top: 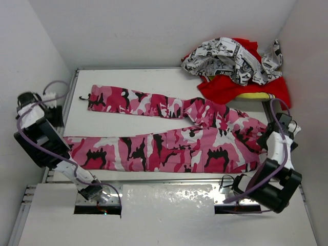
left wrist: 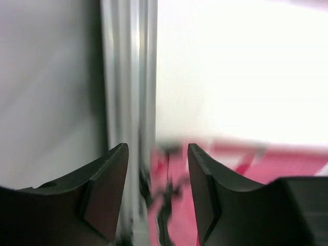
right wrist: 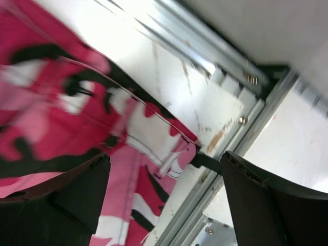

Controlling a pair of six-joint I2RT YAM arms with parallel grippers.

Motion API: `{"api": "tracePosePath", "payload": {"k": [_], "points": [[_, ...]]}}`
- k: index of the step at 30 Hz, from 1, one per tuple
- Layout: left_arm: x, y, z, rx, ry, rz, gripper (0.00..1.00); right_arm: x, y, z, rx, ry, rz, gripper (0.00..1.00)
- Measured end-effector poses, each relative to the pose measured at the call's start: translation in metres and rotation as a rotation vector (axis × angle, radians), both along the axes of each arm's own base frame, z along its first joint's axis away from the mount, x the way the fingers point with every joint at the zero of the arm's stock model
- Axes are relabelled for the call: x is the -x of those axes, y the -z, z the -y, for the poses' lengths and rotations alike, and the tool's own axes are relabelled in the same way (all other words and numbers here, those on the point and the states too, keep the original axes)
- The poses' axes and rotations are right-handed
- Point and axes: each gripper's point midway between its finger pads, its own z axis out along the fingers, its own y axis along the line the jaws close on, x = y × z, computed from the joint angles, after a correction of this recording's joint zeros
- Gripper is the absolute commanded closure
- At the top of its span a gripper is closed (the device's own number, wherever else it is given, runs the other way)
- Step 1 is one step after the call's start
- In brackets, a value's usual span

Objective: Fold and stack the trousers
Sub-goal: Flatten the trousers out

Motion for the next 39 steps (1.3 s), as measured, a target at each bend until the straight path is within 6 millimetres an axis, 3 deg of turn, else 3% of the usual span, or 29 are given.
{"api": "tracePosePath", "payload": {"k": [2,3,5,8,10,14,16,18,21,24,25,27,32,36,39], "points": [[-0.045,-0.033,0.001,-0.039,0.035,0.101,0.51,-0.012,-0.017,0.002,0.041,-0.036,0.042,0.17],[-0.073,-0.047,0.01,-0.04,0.063,0.15,0.46,-0.018,-0.027,0.002,0.062,-0.052,0.073,0.17],[-0.116,-0.057,0.028,-0.014,0.096,0.212,0.39,-0.027,-0.043,0.003,0.088,-0.073,0.124,0.18],[-0.161,-0.037,0.057,0.071,0.116,0.204,0.25,-0.04,-0.058,0.002,0.102,-0.11,0.186,0.18],[-0.176,-0.005,0.071,0.12,0.107,0.153,0.24,-0.046,-0.063,0.001,0.095,-0.133,0.209,0.18],[-0.168,0.058,0.091,0.169,0.066,-0.004,0.21,-0.061,-0.064,-0.004,0.06,-0.179,0.226,0.19],[-0.182,0.05,0.096,0.157,0.069,0.028,0.21,-0.069,-0.063,-0.005,0.045,-0.199,0.228,0.19],[-0.184,0.056,0.099,0.155,0.062,0.022,0.23,-0.076,-0.062,-0.007,0.03,-0.217,0.232,0.19],[-0.188,0.057,0.101,0.157,0.041,0.03,0.33,-0.088,-0.059,-0.011,-0.001,-0.247,0.236,0.19],[-0.19,0.057,0.102,0.17,0.029,0.04,0.57,-0.101,-0.053,-0.016,-0.044,-0.277,0.237,0.19],[-0.191,0.058,0.103,0.175,0.029,0.045,0.81,-0.106,-0.051,-0.017,-0.061,-0.286,0.238,0.19],[-0.191,0.06,0.104,0.194,0.02,0.053,0.99,-0.115,-0.042,-0.02,-0.096,-0.303,0.223,0.18],[-0.19,0.06,0.107,0.236,0.02,0.061,1.0,-0.134,-0.011,-0.014,-0.162,-0.288,0.135,0.15],[-0.185,0.059,0.099,0.255,0.004,0.059,1.0,-0.14,0.009,-0.005,-0.182,-0.259,0.059,0.14],[-0.17,0.056,0.087,0.254,-0.01,0.03,1.0,-0.137,0.019,-0.002,-0.181,-0.248,0.018,0.23]]}}
